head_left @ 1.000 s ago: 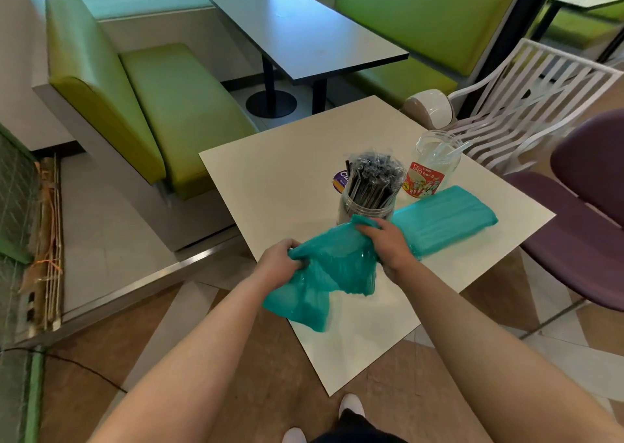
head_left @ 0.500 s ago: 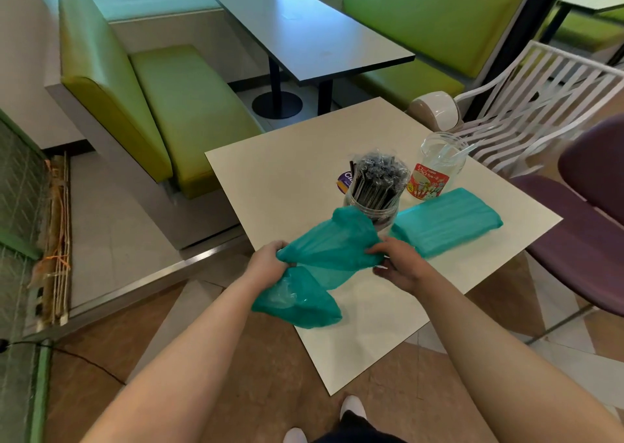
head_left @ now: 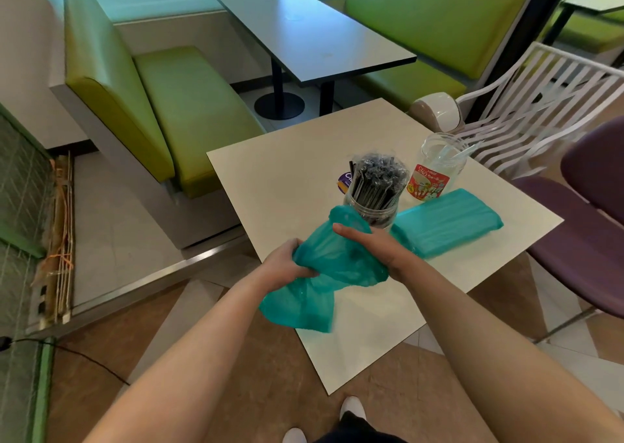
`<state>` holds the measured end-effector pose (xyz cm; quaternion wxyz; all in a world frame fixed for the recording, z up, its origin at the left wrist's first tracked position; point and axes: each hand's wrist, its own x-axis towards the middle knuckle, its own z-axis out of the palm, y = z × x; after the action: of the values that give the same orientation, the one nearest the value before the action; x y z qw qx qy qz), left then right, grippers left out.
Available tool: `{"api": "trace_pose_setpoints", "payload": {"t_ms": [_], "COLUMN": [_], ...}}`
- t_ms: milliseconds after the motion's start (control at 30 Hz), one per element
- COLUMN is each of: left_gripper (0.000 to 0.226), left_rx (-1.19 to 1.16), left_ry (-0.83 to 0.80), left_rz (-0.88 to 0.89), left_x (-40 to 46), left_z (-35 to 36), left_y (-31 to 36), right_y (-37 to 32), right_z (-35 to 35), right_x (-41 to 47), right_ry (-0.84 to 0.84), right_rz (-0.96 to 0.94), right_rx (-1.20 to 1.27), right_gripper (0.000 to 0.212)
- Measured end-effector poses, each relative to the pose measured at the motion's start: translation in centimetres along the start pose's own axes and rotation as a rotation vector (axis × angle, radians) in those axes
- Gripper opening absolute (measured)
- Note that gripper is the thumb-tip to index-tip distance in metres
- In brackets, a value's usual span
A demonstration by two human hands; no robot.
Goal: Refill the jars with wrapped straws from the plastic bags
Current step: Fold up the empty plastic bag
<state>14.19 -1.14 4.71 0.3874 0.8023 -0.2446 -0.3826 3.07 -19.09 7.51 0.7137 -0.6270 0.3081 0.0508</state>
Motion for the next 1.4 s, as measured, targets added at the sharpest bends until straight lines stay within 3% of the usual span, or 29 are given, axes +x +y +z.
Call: {"api": "trace_pose_setpoints", "payload": {"t_ms": [100, 200, 333, 433, 533, 633, 700, 867, 900, 1000, 1100, 1233, 1400], "left_gripper": [0.05, 0.036, 0.02, 0.023, 0.029, 0.033, 0.034, 0.035, 0.034, 0.027, 0.026, 0.047, 0.059], "left_rx": [-0.096, -0.179, -0.071, -0.006, 0.027, -0.022, -0.016, -0.052, -0.074, -0.193, -0.425, -0.555, -0.602], "left_ry": [-0.067, -0.106, 0.045, 0.126, 0.152, 0.148, 0.184, 0.254, 0.261, 0.254, 0.188, 0.131, 0.035], "left_rz": [0.076, 0.089, 0.063, 0.001, -0.011, -0.013, -0.01, -0.054, -0.062, -0.072, -0.064, -0.081, -0.202], "left_x": [-0.4, -0.5, -0.1, 0.3, 0.7, 1.0, 1.2, 0.9, 0.7, 0.5, 0.6, 0.5, -0.2], "left_z": [0.2, 0.4, 0.2, -0.3, -0.8, -0.8, -0.8, -1.8, -1.9, -2.1, -1.7, -1.1, -2.1], "left_y": [0.4, 0.4, -0.1, -0.9, -1.4, -1.2, -1.2, -2.3, -2.5, -2.5, -2.3, -1.6, -1.2], "right_y": [0.3, 0.4, 0.5, 0.7, 1.0, 1.9, 2.5, 3.1, 3.2, 3.9, 4.6, 4.9, 3.8], "right_z": [-0.2, -0.6, -1.3, -2.0, -2.1, -1.6, -1.3, -2.2, -2.4, -2.4, -0.5, 1.6, 1.5], "right_x": [0.2, 0.1, -0.1, 0.1, 0.0, 0.0, 0.3, 1.2, 1.2, 1.0, 0.9, 1.3, 1.7], "right_ry": [0.012, 0.021, 0.001, 0.101, 0.144, -0.027, -0.07, 0.102, 0.108, 0.014, -0.105, -0.141, 0.04], "right_rz": [0.024, 0.004, -0.006, -0.068, -0.1, 0.036, 0.115, 0.039, 0.021, 0.026, 0.094, 0.122, -0.025], "right_rx": [0.023, 0.087, 0.48, 0.651, 0.511, 0.118, -0.003, 0.273, 0.338, 0.382, 0.249, 0.229, 0.352], "right_gripper": [0.05, 0.042, 0.037, 0.032, 0.034, 0.068, 0.071, 0.026, 0.03, 0.075, 0.087, 0.068, 0.04]}}
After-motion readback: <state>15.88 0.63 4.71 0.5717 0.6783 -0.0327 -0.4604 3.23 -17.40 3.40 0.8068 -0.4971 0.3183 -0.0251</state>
